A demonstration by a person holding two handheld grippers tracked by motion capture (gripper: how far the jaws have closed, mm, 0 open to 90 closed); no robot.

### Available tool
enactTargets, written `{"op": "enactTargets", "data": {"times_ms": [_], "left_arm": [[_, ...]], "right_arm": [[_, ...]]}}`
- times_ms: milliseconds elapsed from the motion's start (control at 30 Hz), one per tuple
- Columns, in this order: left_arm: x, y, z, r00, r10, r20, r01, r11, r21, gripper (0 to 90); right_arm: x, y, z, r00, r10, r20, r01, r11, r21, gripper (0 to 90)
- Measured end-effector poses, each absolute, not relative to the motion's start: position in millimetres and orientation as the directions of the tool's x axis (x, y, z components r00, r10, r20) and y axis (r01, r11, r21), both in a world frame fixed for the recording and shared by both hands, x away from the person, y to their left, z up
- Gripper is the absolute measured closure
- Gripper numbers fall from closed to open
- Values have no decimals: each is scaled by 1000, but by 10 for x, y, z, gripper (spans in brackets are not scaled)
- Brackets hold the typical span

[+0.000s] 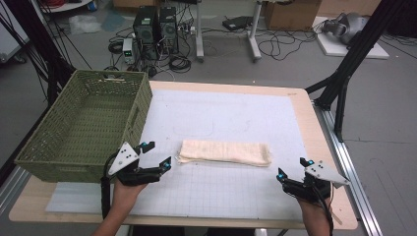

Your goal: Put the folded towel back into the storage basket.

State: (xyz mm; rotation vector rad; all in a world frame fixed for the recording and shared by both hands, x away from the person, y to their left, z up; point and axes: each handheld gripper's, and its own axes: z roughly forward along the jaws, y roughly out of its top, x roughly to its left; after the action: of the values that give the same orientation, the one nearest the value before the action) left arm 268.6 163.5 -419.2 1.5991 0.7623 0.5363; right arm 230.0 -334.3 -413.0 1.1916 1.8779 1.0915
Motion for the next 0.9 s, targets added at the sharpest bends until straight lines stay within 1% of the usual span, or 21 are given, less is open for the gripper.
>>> {"op": "enactTargets", "data": {"times_ms": [400,567,800,900], "left_arm": [[2708,1585,-4205,684,724,-87,186,-58,981,194],[2725,1574,-4223,699,705,-117,209,-46,977,194],[2716,1560,-4194,702,706,-95,202,-70,977,181],[2679,1566,-4131,698,710,-97,196,-59,979,180]], "right_arm": [[2290,-3393,-4166,-371,925,-81,389,233,891,159],[2302,-3416,-4189,-362,930,-68,396,219,892,159],[2310,-3395,-4175,-369,926,-79,392,232,890,159],[2302,-3377,-4168,-370,926,-77,392,231,891,159]]}}
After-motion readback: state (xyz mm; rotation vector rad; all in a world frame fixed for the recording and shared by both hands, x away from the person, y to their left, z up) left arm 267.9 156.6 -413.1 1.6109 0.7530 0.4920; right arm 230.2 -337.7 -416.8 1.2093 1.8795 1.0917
